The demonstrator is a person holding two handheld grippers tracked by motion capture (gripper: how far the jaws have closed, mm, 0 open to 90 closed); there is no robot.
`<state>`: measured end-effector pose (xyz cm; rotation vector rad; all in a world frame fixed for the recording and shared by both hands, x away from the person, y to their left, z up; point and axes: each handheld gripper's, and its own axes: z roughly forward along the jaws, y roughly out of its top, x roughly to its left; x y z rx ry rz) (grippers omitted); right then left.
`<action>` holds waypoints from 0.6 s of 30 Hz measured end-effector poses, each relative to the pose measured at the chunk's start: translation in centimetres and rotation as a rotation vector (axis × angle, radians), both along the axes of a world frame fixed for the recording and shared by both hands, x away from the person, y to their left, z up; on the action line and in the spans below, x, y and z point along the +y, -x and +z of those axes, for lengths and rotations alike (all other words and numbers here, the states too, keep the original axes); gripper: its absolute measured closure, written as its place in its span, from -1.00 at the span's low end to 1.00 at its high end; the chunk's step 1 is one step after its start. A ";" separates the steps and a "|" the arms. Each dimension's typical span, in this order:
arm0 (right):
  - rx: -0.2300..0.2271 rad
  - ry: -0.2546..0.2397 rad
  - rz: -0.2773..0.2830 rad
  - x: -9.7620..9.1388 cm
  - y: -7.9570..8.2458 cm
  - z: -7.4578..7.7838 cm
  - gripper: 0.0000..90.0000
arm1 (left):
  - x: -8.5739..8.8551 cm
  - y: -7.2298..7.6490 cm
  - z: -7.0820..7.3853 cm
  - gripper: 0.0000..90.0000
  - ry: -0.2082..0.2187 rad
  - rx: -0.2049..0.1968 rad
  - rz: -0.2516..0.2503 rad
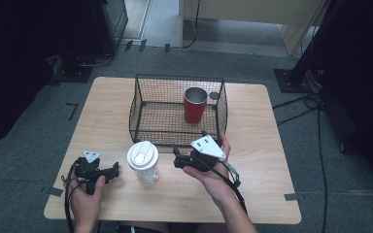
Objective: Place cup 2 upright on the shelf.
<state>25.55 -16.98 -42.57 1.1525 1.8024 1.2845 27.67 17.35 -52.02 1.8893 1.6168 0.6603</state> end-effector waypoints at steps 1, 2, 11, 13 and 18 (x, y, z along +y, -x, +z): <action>0.001 0.002 0.008 0.1 0.4 -0.3 -1.00 | 0.0 0.0 0.0 -0.99 0.001 -0.001 0.001; 0.003 0.002 0.013 0.2 0.7 -0.5 -1.00 | 0.0 0.0 0.0 -0.99 0.000 0.000 0.000; 0.020 -0.003 0.044 0.9 2.9 -3.5 -1.00 | 0.0 0.0 0.0 -0.99 0.001 0.000 0.001; 0.027 -0.009 0.052 1.1 3.3 -4.0 -1.00 | 0.0 0.0 0.0 -0.99 0.001 0.000 0.000; 0.039 -0.014 0.075 1.6 4.1 -5.0 -1.00 | 0.0 0.0 0.0 -0.99 0.002 -0.001 0.002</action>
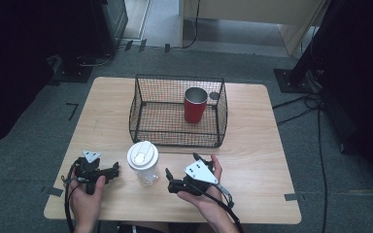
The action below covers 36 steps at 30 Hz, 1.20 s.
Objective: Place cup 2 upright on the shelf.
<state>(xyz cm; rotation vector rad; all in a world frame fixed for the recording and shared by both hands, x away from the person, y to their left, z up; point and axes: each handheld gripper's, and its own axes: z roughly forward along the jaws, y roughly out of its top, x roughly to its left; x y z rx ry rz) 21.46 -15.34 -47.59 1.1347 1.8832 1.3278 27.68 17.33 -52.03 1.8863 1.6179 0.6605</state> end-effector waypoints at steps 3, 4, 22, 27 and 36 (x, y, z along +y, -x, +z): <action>0.003 0.001 0.022 0.4 0.4 -0.4 -1.00 | 0.0 0.0 0.0 -0.99 0.000 0.000 0.000; 0.001 0.000 0.029 0.5 0.5 -0.6 -1.00 | 0.0 0.0 0.0 -0.99 0.000 0.000 0.000; 0.012 -0.020 0.102 3.7 1.3 -1.8 -1.00 | 0.0 0.0 0.0 -0.99 0.000 0.001 0.000; 0.015 -0.030 0.112 4.4 1.2 -1.9 -0.99 | 0.0 0.0 0.0 -0.99 0.000 0.001 0.000; -0.005 -0.045 0.137 5.9 1.0 -1.3 -0.91 | 0.0 0.0 0.0 -0.99 -0.002 0.000 -0.002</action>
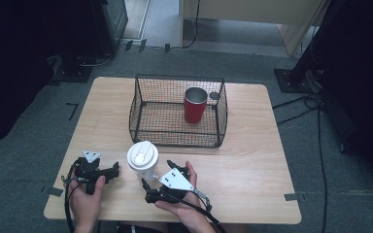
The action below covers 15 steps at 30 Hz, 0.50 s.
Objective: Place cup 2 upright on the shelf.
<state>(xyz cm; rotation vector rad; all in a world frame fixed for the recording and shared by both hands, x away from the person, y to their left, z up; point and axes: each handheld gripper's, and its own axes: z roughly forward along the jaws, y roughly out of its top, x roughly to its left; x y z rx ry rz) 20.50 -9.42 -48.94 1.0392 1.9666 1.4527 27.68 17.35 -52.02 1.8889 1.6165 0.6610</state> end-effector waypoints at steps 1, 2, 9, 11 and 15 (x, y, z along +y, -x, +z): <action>-0.003 0.000 0.004 0.2 0.0 0.1 -0.90 | 0.0 0.0 0.0 -0.99 0.000 0.000 0.000; -0.002 -0.003 0.006 0.3 -0.1 0.2 -0.89 | 0.0 0.0 0.0 -0.99 0.000 0.000 0.000; -0.016 -0.009 0.014 1.5 -0.4 0.7 -0.85 | 0.0 0.0 0.0 -0.99 -0.001 0.001 -0.001; -0.021 -0.015 0.007 1.7 -0.6 0.8 -0.83 | 0.0 0.0 0.0 -0.99 0.000 0.000 -0.001; -0.024 -0.025 -0.001 2.1 -0.9 1.0 -0.82 | 0.0 0.0 0.0 -0.99 0.000 0.000 -0.001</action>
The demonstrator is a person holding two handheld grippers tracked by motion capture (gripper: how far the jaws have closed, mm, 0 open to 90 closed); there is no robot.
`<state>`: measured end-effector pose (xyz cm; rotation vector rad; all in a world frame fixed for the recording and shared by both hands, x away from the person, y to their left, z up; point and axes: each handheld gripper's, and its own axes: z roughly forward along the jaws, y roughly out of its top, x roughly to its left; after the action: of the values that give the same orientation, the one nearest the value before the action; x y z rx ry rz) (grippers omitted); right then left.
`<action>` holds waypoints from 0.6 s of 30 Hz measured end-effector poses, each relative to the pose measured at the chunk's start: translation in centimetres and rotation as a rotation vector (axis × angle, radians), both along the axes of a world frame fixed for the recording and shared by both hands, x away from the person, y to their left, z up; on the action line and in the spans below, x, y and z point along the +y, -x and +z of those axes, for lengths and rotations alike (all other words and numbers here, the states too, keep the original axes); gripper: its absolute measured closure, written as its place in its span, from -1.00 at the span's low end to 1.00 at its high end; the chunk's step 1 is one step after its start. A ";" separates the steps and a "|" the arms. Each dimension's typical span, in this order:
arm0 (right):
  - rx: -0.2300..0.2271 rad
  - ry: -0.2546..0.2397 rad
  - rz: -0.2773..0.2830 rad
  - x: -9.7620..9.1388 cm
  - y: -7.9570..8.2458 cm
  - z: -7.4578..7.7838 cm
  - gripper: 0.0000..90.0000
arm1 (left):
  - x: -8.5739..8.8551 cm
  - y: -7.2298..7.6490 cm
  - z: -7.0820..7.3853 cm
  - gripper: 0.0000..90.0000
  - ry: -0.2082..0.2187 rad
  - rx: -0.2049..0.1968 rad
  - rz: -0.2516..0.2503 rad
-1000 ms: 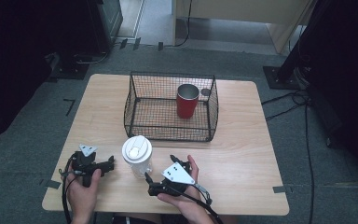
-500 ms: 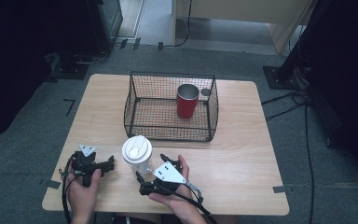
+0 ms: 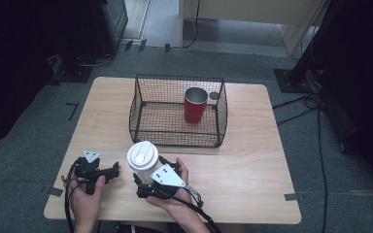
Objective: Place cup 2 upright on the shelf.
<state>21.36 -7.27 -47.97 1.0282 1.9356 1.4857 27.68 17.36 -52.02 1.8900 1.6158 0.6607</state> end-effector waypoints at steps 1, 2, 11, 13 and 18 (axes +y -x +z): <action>0.001 -0.003 0.000 0.1 0.0 0.1 -0.81 | 0.0 0.0 0.0 -0.99 0.000 0.000 0.000; -0.003 -0.003 -0.001 0.3 -0.1 0.2 -0.81 | 0.0 0.0 0.0 -0.99 0.001 -0.001 0.001; -0.019 -0.021 -0.023 1.0 -0.8 0.8 -0.71 | 0.0 0.0 0.0 -0.99 0.001 0.000 0.001; -0.016 -0.025 -0.031 1.1 -0.9 0.7 -0.69 | 0.0 0.0 0.0 -0.99 0.001 0.000 0.001; -0.014 -0.040 -0.035 1.3 -1.1 0.7 -0.66 | 0.0 0.0 0.0 -0.99 0.001 0.000 0.000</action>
<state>22.50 -5.99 -47.32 1.0612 1.8762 1.5146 27.68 17.36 -52.02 1.8891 1.6164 0.6601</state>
